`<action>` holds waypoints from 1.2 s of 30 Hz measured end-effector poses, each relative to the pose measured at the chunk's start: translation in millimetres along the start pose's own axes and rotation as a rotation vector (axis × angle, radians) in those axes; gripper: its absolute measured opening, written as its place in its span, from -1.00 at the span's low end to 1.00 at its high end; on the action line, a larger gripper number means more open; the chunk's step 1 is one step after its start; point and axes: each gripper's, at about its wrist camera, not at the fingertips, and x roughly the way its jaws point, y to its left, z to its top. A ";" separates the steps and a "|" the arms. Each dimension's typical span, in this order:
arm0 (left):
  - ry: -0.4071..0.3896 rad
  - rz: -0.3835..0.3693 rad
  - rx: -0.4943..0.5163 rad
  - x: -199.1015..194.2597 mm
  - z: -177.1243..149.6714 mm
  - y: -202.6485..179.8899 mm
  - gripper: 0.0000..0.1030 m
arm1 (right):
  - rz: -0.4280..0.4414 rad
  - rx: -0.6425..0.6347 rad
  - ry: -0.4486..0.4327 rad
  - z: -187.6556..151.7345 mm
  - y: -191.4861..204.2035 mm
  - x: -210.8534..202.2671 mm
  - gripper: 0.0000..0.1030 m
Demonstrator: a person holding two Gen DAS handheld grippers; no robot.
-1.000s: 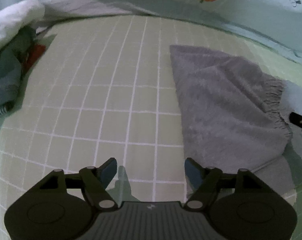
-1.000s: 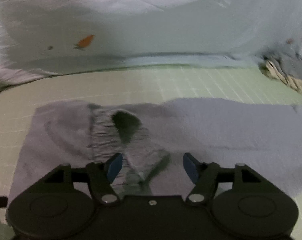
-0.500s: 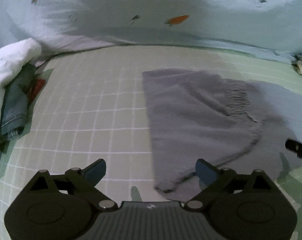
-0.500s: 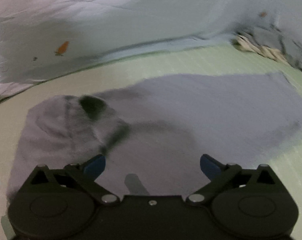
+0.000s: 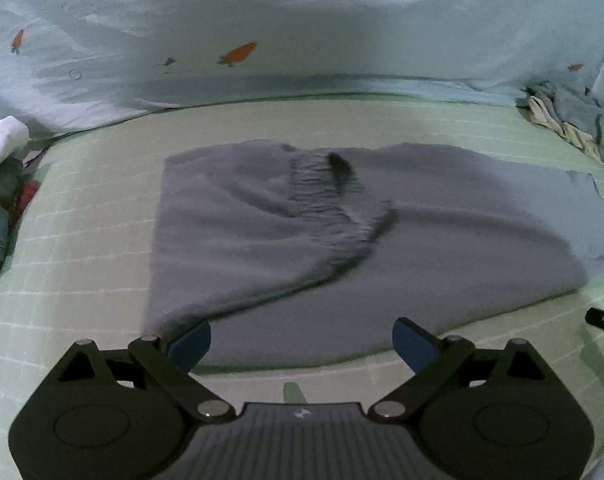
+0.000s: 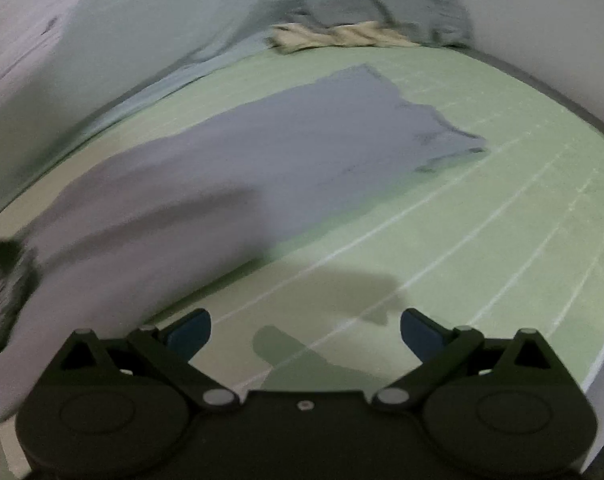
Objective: Fold clothes
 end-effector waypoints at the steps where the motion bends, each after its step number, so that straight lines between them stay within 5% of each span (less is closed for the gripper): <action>1: -0.001 0.004 -0.002 -1.0 -0.7 -9.0 0.89 | -0.006 0.013 -0.001 5.3 -12.4 3.6 0.99; 16: 0.037 0.055 -0.061 10.0 9.6 -92.2 0.89 | -0.003 0.122 -0.044 60.0 -126.2 65.7 1.00; 33: 0.115 0.092 0.010 39.7 36.9 -99.1 0.89 | 0.126 0.271 -0.161 103.4 -109.5 103.7 0.98; 36: 0.118 0.084 0.013 42.2 39.6 -96.1 0.89 | 0.123 0.231 -0.176 104.3 -99.8 104.9 0.62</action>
